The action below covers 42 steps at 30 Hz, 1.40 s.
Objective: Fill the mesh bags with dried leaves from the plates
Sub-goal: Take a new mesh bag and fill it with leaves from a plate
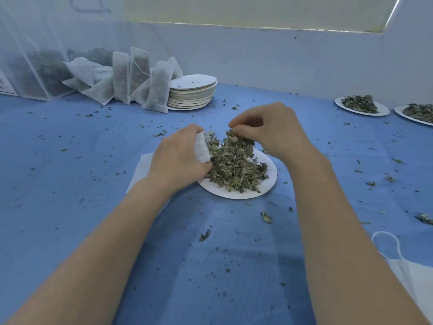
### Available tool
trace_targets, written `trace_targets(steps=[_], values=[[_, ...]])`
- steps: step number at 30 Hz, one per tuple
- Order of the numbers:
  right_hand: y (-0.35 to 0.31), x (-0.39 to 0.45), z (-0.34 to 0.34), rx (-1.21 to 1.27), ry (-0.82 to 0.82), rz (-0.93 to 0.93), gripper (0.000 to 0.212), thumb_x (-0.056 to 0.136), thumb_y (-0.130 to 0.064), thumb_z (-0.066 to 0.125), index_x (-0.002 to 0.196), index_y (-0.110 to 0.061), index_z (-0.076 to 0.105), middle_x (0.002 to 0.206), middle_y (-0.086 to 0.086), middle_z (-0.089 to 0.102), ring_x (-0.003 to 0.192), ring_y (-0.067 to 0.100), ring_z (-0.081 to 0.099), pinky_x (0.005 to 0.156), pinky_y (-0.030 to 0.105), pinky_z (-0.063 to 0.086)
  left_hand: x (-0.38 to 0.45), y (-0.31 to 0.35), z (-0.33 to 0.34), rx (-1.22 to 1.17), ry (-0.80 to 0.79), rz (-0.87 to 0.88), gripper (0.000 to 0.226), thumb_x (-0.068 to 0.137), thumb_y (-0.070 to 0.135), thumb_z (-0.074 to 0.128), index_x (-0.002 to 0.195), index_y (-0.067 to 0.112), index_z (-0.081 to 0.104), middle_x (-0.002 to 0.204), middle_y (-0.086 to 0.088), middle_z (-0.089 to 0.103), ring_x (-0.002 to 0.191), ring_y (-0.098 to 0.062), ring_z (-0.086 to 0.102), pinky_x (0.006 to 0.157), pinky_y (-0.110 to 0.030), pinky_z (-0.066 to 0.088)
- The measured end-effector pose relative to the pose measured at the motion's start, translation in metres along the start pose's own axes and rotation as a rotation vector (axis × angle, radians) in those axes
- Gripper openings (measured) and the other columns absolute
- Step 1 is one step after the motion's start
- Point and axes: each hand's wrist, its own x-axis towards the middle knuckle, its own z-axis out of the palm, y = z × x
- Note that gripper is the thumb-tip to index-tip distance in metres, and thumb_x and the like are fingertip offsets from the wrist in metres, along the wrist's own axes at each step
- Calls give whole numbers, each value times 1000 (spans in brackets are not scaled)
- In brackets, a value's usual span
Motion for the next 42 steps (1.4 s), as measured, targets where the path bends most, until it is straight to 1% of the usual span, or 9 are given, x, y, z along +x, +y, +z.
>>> trace_targets(steps=[4, 10, 18, 23, 27, 31, 35, 40, 42], values=[[-9, -3, 8, 81, -3, -22, 17, 77, -19, 74, 89, -28, 66, 78, -6, 69, 73, 5, 62, 71, 17, 48, 0, 2, 1, -9, 7, -9, 41, 68, 27, 68, 105, 23, 52, 99, 5, 59, 91, -19, 52, 74, -33, 41], [-18, -4, 25, 146, 0, -37, 31, 74, -21, 77, 94, -24, 54, 78, -6, 69, 71, 4, 62, 67, 17, 50, -1, 7, 2, -85, 34, -31, 43, 68, 25, 69, 106, 27, 50, 93, 11, 56, 87, -13, 50, 66, -26, 35], [-21, -4, 15, 326, -141, 58, 39, 75, -11, 71, 106, -25, 52, 94, -8, 71, 86, 11, 68, 85, 37, 54, 1, 5, 1, -120, 66, -55, 47, 68, 24, 71, 111, 23, 51, 97, 7, 55, 94, -18, 52, 75, -31, 41], [-19, -6, 18, 185, -52, 17, 47, 68, -18, 81, 106, -22, 54, 105, -6, 61, 83, 6, 56, 73, 17, 46, 1, 6, 2, -183, 134, -57, 46, 69, 23, 70, 111, 22, 52, 98, 11, 53, 89, -8, 48, 73, -20, 34], [-17, -4, 20, 78, -98, 95, 61, 71, -40, 78, 125, -27, 53, 114, -7, 53, 97, 7, 52, 73, 20, 40, -1, 9, -1, -242, 190, -33, 43, 67, 18, 69, 107, 24, 54, 94, 14, 55, 86, -7, 51, 72, -19, 37], [-22, -6, 21, 247, -167, 162, 42, 72, -31, 80, 109, -20, 63, 94, 6, 68, 72, 15, 69, 63, 21, 56, -2, 13, -2, -222, 194, 13, 44, 67, 21, 68, 110, 21, 56, 97, 8, 61, 90, -14, 57, 76, -28, 45], [-26, -7, 18, 280, -82, 148, 36, 69, -36, 81, 95, -15, 66, 76, 0, 67, 45, 1, 57, 46, 11, 44, -2, 12, -3, -134, 183, 2, 52, 68, 21, 70, 116, 17, 53, 106, 1, 62, 99, -21, 56, 84, -35, 45], [-25, -7, 6, 338, -267, 168, 21, 81, -32, 71, 95, -16, 71, 75, -9, 70, 64, 3, 65, 67, 16, 53, -1, 10, -2, -58, 168, -2, 52, 68, 25, 71, 115, 16, 51, 105, -1, 59, 98, -24, 54, 82, -36, 43], [-23, -7, 2, 437, -362, 198, 22, 86, -23, 63, 99, -7, 70, 90, 0, 74, 81, 15, 70, 81, 22, 55, 0, 8, -1, -62, 154, -20, 53, 68, 26, 72, 116, 17, 51, 106, 0, 58, 98, -22, 54, 81, -33, 42]])
